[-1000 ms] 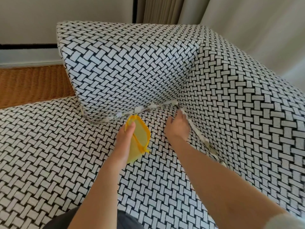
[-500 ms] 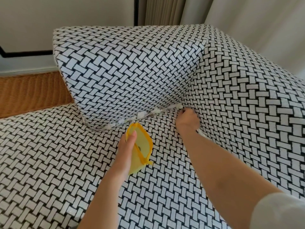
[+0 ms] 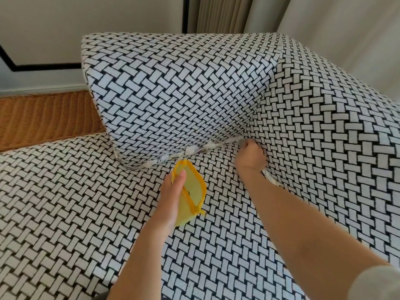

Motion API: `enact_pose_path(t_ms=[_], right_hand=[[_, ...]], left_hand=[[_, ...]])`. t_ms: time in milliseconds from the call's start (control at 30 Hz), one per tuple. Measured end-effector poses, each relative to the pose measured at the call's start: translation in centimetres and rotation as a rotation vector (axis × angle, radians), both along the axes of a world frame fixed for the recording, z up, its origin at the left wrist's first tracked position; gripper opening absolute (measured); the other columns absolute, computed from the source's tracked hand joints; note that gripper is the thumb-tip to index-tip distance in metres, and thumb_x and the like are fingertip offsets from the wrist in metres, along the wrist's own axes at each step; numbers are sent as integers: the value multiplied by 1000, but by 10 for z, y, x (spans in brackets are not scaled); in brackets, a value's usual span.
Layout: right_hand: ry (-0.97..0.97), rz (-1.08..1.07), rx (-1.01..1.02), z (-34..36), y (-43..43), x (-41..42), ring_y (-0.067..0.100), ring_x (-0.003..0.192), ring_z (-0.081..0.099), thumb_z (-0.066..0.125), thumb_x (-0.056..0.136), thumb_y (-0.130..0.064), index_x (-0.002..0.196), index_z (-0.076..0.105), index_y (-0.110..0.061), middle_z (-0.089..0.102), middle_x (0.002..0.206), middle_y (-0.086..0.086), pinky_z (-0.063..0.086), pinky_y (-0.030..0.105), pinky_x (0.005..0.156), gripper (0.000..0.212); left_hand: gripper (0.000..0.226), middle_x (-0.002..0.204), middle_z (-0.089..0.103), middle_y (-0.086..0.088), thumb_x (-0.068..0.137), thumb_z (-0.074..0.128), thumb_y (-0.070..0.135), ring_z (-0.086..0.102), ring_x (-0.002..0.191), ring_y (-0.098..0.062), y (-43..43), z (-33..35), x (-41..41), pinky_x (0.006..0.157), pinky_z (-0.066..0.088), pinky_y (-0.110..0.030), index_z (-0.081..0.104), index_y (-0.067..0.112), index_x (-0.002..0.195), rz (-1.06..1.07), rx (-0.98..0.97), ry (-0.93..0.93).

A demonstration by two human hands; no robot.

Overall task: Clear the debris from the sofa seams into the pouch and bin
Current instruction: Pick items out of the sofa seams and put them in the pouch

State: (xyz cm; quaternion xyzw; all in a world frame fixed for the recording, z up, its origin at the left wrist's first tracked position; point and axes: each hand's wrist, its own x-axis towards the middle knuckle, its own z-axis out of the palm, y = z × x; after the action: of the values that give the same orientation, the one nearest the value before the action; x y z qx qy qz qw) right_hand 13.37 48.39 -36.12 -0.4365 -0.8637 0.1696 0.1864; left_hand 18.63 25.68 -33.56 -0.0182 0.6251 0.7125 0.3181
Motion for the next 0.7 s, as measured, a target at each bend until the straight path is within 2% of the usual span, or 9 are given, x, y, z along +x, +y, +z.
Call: enact_pose_path(t_ms=[67, 167, 200, 267, 367, 467, 533, 700], right_hand=[[12, 114, 58, -2, -5, 3, 23, 67, 51, 38, 98, -28, 106, 56, -13, 61, 75, 6, 36, 28, 56, 25], [27, 235, 97, -8, -12, 13, 22, 59, 49, 36, 98, -23, 104, 51, -10, 40, 57, -6, 25, 23, 45, 20], [31, 253, 80, -8, -14, 16, 21, 57, 49, 35, 98, -22, 104, 50, -10, 39, 55, -6, 21, 22, 43, 20], [62, 263, 2, -4, -20, 24, 16, 51, 45, 36, 98, -22, 102, 51, -9, 42, 57, -6, 21, 22, 42, 21], [215, 271, -266, 6, -35, 41, 11, 51, 43, 40, 97, -20, 89, 54, -9, 47, 59, -5, 34, 24, 43, 19], [391, 346, -582, 16, -59, 72, 5, 44, 32, 45, 95, -16, 75, 53, -16, 44, 54, -5, 29, 18, 40, 22], [437, 408, -642, 25, -72, 92, 3, 42, 27, 47, 94, -16, 73, 54, -14, 39, 52, -5, 25, 16, 38, 22], [539, 596, -636, 63, -95, 113, 2, 42, 26, 50, 93, -17, 67, 56, -23, 37, 46, -12, 23, 14, 38, 27]], left_hand=[[95, 142, 33, 0, 61, 40, 67, 40, 117, -14, 1, 1, -1, 84, 38, -25, 18, 30, 145, -1, 9, 7], [95, 144, 32, -2, 62, 41, 68, 39, 116, -16, 2, 0, -3, 91, 33, -32, 18, 31, 146, 6, -2, 9], [97, 144, 32, -2, 60, 41, 69, 39, 117, -16, 2, -1, -3, 91, 33, -33, 18, 30, 146, 11, -10, 10], [99, 143, 33, -3, 59, 41, 72, 41, 119, -19, 3, -1, -3, 92, 35, -35, 20, 30, 146, 16, -30, 15], [94, 141, 36, -6, 60, 40, 72, 42, 118, -22, 3, 1, -3, 91, 36, -38, 24, 30, 142, 19, -55, 28], [82, 135, 39, -6, 65, 43, 74, 45, 111, -20, 3, 4, -2, 85, 37, -34, 29, 34, 135, 12, -60, 41], [75, 133, 40, -5, 70, 47, 76, 46, 110, -19, 3, 5, -1, 81, 38, -33, 31, 35, 130, 9, -59, 38], [83, 137, 38, -5, 69, 45, 76, 43, 119, -22, 3, 4, -2, 95, 38, -39, 30, 30, 136, 17, -48, 39]])
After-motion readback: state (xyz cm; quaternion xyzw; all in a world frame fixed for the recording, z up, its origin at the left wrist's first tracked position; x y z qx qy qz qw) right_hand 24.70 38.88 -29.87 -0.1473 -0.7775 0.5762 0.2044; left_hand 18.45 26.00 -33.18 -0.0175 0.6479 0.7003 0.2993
